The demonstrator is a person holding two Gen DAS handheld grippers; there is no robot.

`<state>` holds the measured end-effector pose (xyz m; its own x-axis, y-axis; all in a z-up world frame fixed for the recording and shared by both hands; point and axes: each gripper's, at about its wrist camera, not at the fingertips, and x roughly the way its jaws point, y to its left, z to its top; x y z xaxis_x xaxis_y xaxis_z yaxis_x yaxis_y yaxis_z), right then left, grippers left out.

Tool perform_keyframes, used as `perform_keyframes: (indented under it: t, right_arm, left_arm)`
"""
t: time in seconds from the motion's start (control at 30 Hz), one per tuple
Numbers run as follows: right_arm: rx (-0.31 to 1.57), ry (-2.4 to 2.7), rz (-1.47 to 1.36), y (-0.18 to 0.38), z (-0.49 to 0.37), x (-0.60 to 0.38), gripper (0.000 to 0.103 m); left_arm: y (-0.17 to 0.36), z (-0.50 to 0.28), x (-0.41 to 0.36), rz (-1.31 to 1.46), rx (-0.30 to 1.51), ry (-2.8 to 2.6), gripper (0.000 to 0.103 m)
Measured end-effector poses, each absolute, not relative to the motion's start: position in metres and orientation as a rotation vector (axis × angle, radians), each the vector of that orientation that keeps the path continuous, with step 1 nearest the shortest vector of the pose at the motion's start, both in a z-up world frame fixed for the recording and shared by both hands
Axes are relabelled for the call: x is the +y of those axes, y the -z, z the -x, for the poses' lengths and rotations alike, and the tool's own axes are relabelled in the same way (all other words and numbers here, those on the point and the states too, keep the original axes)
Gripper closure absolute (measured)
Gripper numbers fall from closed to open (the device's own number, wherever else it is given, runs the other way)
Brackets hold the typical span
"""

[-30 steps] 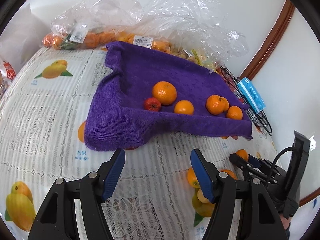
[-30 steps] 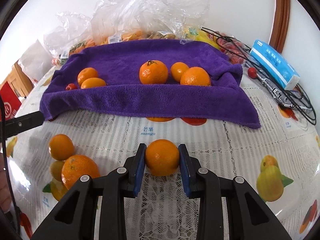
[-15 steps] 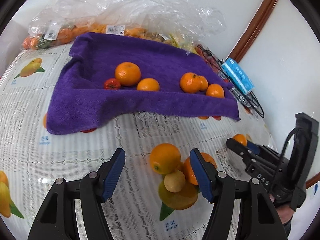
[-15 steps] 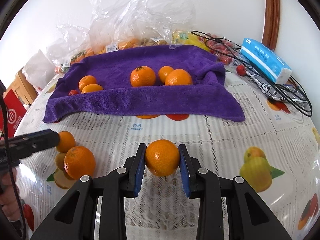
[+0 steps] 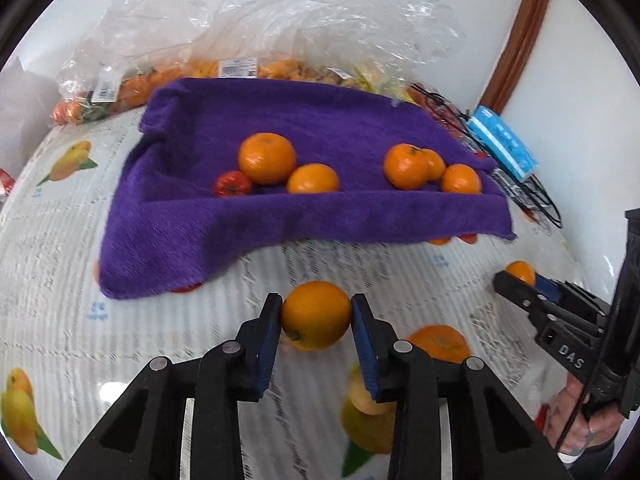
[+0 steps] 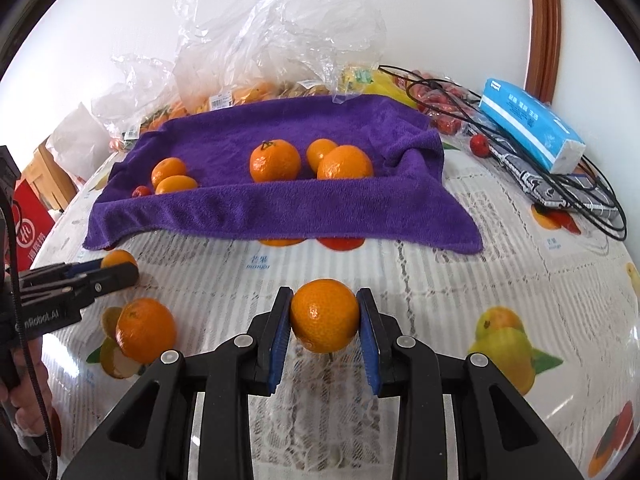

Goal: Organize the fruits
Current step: 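Grasp an orange on the tablecloth with the left tool while the right tool holds its orange, then lift both held oranges toward the purple towel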

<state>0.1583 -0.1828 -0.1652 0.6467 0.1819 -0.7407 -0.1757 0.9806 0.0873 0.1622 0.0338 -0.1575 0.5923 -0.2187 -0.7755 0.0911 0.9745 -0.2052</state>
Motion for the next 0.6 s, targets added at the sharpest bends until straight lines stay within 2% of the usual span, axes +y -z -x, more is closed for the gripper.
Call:
perform_keyframes:
  t: [0.6]
  right_arm:
    - [0.880,-0.212,0.047,0.176,-0.167,-0.174,0.070]
  left_arm:
    - [0.162,-0.167,0.031,0.090,0.870,0.140,0.071]
